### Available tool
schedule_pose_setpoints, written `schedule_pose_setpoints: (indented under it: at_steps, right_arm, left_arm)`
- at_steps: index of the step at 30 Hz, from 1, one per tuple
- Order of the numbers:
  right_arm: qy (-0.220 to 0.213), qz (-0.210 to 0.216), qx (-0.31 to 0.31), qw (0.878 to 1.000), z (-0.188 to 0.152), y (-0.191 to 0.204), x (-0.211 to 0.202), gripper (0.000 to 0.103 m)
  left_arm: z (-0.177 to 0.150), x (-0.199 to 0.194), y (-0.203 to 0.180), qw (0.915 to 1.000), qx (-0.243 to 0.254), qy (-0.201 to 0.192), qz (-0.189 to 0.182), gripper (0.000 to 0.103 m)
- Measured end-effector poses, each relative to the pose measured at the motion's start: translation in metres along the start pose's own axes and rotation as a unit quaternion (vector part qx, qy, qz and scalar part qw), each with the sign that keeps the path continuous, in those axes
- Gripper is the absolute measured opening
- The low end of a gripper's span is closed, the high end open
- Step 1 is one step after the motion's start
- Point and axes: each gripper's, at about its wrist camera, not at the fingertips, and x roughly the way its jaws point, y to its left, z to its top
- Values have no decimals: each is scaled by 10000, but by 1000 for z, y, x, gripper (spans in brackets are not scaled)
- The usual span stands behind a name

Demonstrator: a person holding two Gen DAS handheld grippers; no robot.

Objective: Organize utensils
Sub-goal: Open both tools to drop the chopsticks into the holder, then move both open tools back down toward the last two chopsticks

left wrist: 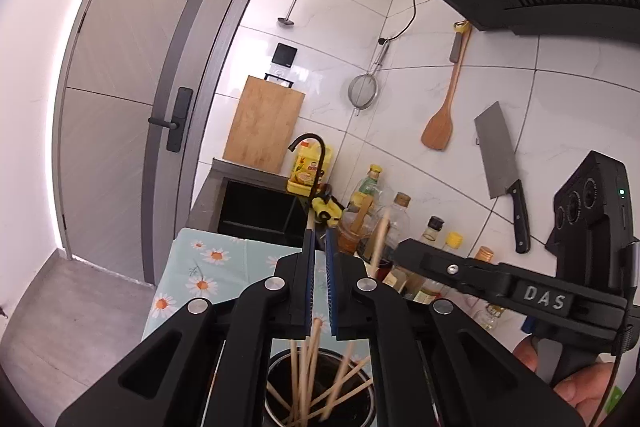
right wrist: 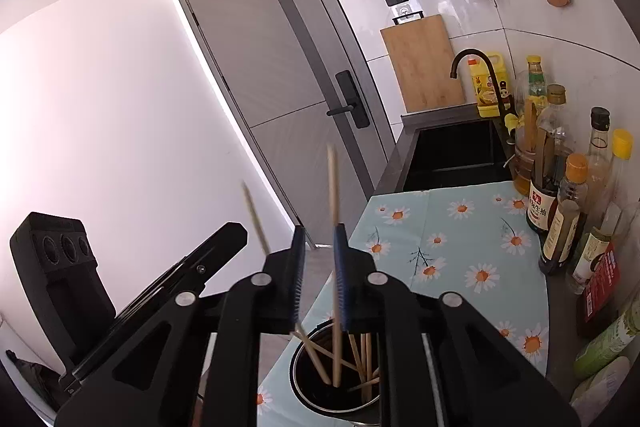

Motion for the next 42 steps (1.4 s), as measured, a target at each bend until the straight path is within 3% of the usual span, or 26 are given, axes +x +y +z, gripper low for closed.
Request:
schedule_pose_setpoints:
  at_steps: [18,20,22,23,27,30,35,37,39,42]
  right_arm:
    - [201,28,212,9996,-9,5,-27,23]
    - [204,27,259,9995,-11,8,-36,24]
    - [285,34,312,9991,-14,9,-44,27]
    - [318,49,338,9989,-18,11,-50,28]
    - [495,4,457,9977,-30,11,-64,31]
    - [681,-296,485,9961,-44,11,-75,48]
    - [1003,-346,646,9923,-70,9,-83,48]
    - [1119,-420,688,9904,-80,9,-81,56]
    - [1245,-479,774,9880,-91,9,-80,56]
    - [1497,-555,868,9833,-111,8,-75,56]
  left_arm:
    - [-3,-31,2,9994,-125,208,237,8]
    - [-3,-39,-3,9992,-40,178,347,15]
    - [-3,-50,-10,9992,53,170,349,29]
    - [-4,-57,-13,9992,114,147,362,30]
    - [-9,-76,-22,9986,277,207,401,30]
    - [-14,-86,-23,9981,278,367,406,31]
    - [-29,-105,-18,9963,307,629,490,34]
    - [-35,-110,-15,9958,280,710,507,34]
    - [-42,-115,-11,9953,228,815,479,35]
    - [-55,-121,-5,9934,223,1021,465,41]
